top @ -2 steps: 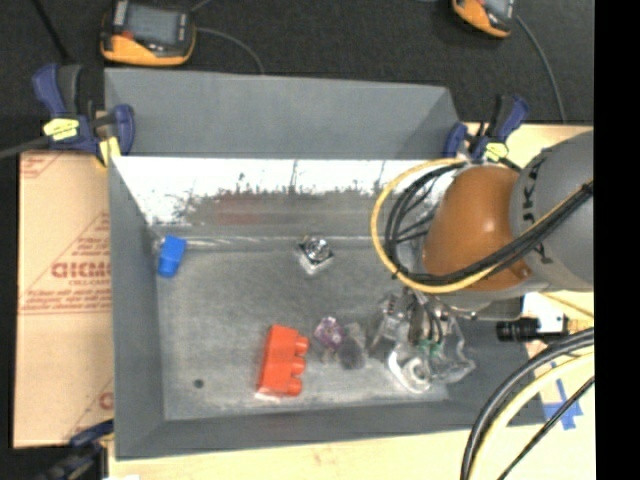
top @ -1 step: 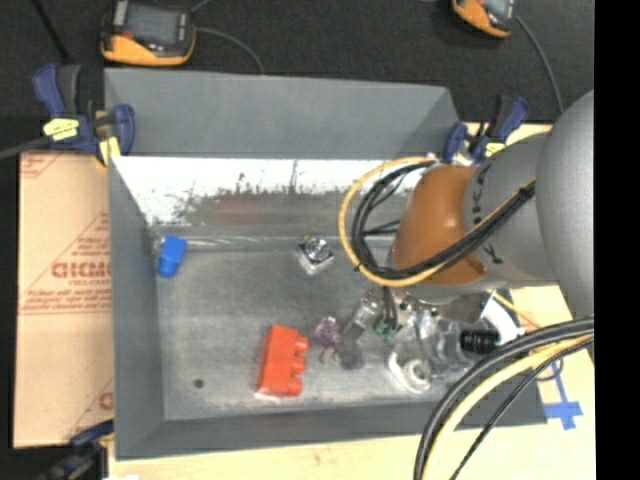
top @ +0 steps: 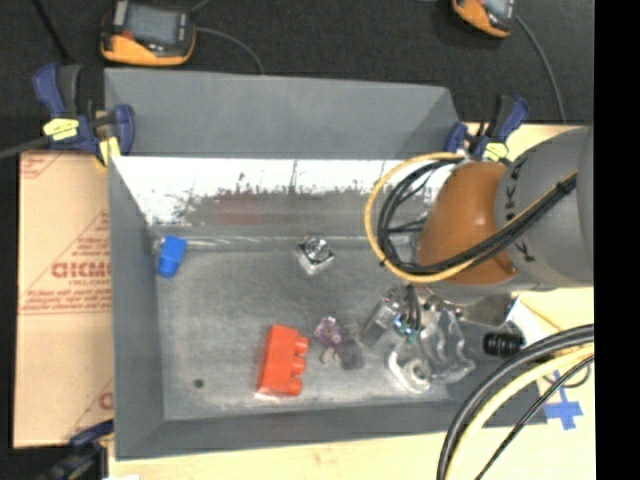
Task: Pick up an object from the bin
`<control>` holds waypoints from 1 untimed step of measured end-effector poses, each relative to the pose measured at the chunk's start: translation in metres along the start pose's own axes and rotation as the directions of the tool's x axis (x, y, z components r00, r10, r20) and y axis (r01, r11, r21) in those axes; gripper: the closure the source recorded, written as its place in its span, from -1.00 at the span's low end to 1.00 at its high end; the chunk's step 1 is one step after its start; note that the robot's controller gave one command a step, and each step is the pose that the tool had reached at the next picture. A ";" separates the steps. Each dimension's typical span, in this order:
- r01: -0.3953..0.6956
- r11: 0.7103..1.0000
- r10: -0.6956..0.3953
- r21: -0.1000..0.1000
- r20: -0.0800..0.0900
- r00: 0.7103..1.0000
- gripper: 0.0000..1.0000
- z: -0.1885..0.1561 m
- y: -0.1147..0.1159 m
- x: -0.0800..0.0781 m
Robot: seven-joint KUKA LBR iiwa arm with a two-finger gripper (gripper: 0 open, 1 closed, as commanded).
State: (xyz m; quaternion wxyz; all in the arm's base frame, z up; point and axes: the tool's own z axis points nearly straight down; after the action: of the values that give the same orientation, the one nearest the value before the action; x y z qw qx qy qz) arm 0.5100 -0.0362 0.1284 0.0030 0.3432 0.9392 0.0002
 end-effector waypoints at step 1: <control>-0.106 0.994 0.106 -0.003 -0.003 0.994 1.00 -0.014 0.059 0.001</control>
Offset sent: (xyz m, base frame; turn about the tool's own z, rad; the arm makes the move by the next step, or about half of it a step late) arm 0.0347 0.0437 0.0125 0.1142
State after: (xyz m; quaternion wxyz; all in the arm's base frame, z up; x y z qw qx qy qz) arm 0.5470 0.0098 0.1421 0.0023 0.3928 0.9196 0.0020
